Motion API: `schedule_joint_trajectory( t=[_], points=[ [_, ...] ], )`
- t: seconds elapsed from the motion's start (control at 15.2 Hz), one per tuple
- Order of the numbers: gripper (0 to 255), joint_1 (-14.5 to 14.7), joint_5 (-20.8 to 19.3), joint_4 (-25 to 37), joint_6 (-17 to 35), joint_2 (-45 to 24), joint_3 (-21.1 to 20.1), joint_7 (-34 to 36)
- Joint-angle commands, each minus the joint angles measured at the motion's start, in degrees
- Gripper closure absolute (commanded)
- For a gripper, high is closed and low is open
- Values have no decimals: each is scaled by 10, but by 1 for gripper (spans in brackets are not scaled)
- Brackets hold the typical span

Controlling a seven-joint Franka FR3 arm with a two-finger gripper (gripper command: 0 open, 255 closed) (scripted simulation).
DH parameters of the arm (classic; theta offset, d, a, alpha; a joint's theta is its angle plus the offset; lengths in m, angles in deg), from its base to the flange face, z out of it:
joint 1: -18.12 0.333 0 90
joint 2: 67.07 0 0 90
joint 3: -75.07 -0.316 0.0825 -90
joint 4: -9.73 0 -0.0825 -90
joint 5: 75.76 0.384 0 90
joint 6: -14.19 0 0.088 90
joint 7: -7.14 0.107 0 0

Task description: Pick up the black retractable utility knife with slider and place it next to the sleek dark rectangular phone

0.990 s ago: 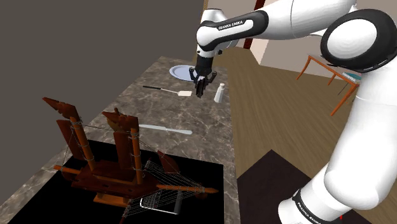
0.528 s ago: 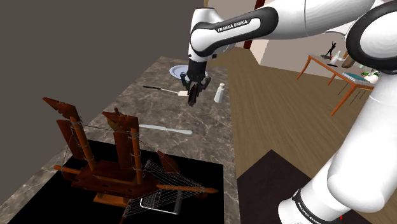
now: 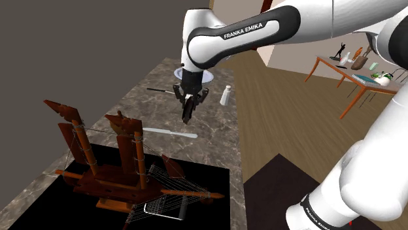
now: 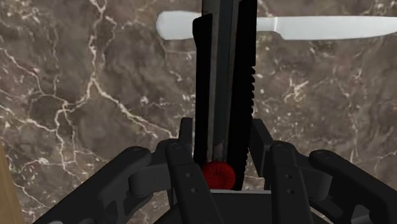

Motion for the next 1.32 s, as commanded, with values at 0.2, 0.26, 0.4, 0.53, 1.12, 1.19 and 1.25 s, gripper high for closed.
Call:
schedule_joint_trajectory(
  t=[0.2, 0.26, 0.4, 0.53, 1.12, 1.19, 1.25],
  points=[
    [255, 35, 0, -17, 2, 15, -29, 65],
    [255, 42, 0, -19, 2, 16, -35, 78],
    [255, 56, -1, -20, 2, 18, -48, 105],
    [255, 70, -2, -19, 1, 17, -60, 133],
    [255, 139, -21, 20, -11, -14, -114, 262],
    [255, 147, -25, 28, -14, -21, -119, 277],
    [255, 159, -30, 39, -17, -30, -126, 297]
  ],
)
